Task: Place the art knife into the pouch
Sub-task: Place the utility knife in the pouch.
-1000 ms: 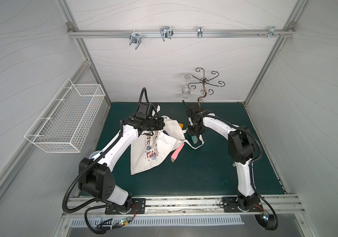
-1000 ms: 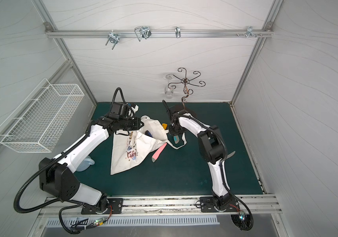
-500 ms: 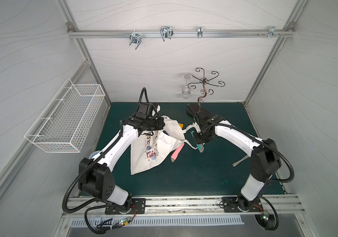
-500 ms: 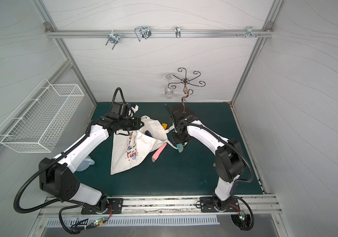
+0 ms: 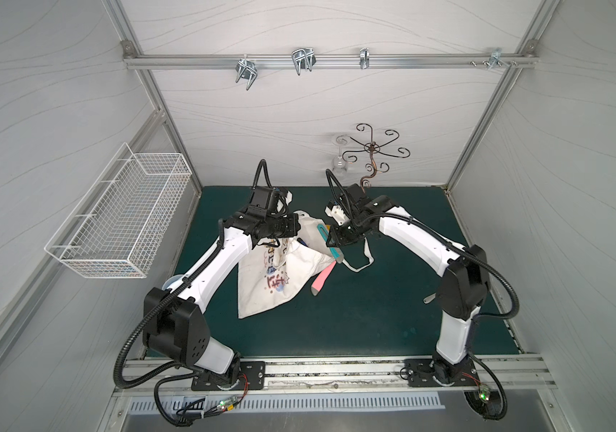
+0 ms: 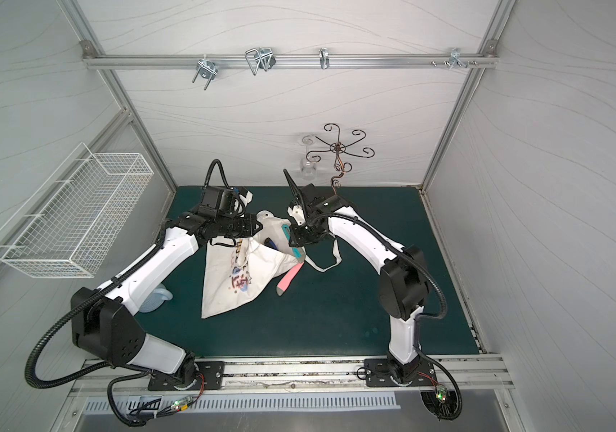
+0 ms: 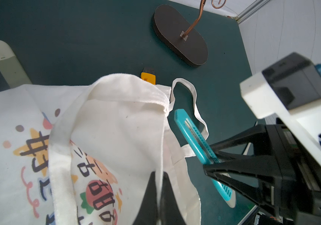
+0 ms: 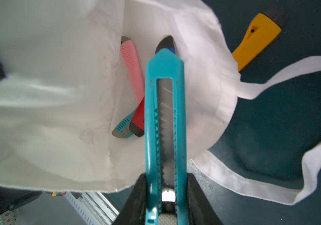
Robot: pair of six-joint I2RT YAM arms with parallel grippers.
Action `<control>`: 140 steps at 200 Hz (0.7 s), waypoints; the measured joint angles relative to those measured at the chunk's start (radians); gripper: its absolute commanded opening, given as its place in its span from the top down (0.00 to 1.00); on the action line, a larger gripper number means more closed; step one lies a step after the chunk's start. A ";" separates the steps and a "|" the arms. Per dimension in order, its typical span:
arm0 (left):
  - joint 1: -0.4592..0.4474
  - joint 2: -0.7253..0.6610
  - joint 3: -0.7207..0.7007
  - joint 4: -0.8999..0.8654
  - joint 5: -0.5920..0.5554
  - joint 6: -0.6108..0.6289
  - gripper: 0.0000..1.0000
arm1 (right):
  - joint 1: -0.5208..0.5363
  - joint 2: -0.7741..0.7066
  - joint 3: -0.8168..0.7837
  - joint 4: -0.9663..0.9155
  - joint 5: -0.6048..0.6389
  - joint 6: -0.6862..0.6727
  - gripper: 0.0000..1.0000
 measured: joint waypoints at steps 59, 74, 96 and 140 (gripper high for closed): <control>-0.006 -0.003 0.000 0.000 0.000 0.000 1.00 | 0.000 0.187 0.179 0.024 -0.071 -0.017 0.70; -0.011 -0.005 0.000 0.000 0.000 0.000 1.00 | 0.000 0.224 0.214 0.045 -0.087 -0.012 0.69; -0.015 -0.011 0.000 0.000 0.000 0.000 1.00 | 0.003 0.261 0.239 0.092 -0.107 0.015 0.69; -0.016 -0.015 0.000 0.002 -0.003 0.000 1.00 | 0.033 0.312 0.248 0.212 -0.098 0.109 0.54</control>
